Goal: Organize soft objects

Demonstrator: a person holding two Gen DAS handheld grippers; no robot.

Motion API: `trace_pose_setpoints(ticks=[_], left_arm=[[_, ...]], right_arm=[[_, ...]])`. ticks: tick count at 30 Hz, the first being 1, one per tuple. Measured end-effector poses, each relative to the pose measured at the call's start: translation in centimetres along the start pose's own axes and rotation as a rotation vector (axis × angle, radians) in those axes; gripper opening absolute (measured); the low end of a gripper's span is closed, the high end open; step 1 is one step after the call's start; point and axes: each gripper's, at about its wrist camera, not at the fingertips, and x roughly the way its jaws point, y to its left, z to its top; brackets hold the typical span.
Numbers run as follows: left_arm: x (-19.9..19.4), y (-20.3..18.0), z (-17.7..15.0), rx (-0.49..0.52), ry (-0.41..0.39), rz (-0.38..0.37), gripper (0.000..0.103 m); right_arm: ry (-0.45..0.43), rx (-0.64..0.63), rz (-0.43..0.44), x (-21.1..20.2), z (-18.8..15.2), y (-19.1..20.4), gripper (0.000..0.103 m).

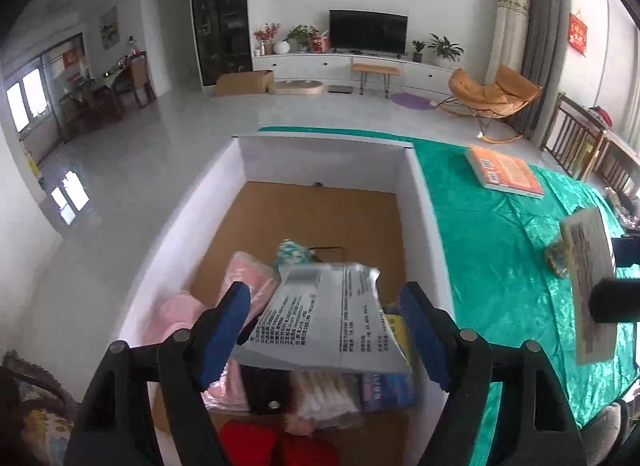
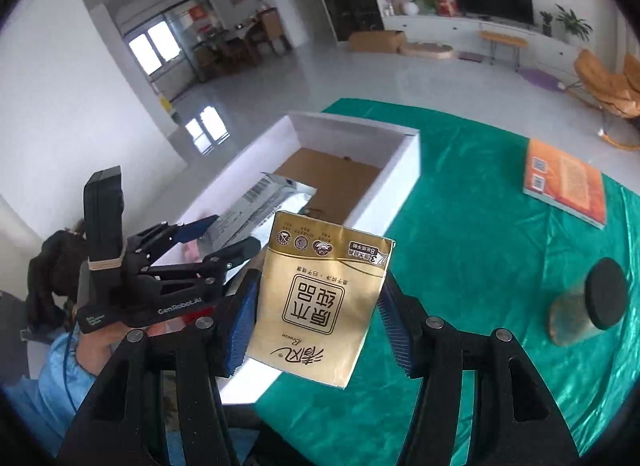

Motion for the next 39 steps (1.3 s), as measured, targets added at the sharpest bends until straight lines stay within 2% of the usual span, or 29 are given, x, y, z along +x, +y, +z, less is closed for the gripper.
trace_pose_setpoints(ticks=[1,2,4,6,8,11,13,16,21,27,39], left_arm=[[-0.3,1.1,-0.5,-0.004,-0.003,0.031,0.093],[-0.6,2.1,-0.9,-0.011,-0.01,0.052,0.094],[-0.7,3.3,-1.7,-0.023,-0.006,0.092,0.095],[-1.0,3.6,-2.4,-0.029,-0.005,0.127,0.095],[-1.5,3.7,-2.9,-0.048,-0.014,0.142,0.095],[-2.5,3.4,-3.8,-0.107,-0.018,0.174,0.096],[-3.1,3.4,-4.4,-0.145,-0.026,0.16,0.096],[-3.9,3.4,-4.7,-0.14,-0.003,0.187,0.096],[-4.9,3.1,-5.2,-0.134,-0.022,0.266,0.096],[-5.9,3.4,-5.3,-0.15,-0.046,0.289,0.096],[-6.9,3.8,-5.6,-0.171,-0.047,0.317,0.096]], right_arm=[[0.027,-0.013,0.038,1.6,0.0,1.7,0.074],[0.058,-0.016,0.079,3.1,0.0,3.0,0.078],[0.114,-0.011,0.126,5.8,-0.5,4.8,0.079],[0.143,-0.017,0.126,7.0,-1.1,5.8,0.079],[0.144,-0.027,0.112,7.2,-1.8,6.1,0.079],[0.137,-0.044,0.046,6.6,-2.5,6.0,0.079],[0.124,-0.068,0.002,6.1,-2.8,6.3,0.079],[0.105,-0.099,-0.042,5.3,-3.2,7.1,0.079],[0.092,-0.125,-0.058,5.1,-3.5,8.2,0.079],[0.086,-0.162,-0.076,5.2,-3.6,9.4,0.079],[0.078,-0.163,-0.118,5.3,-3.4,9.4,0.079]])
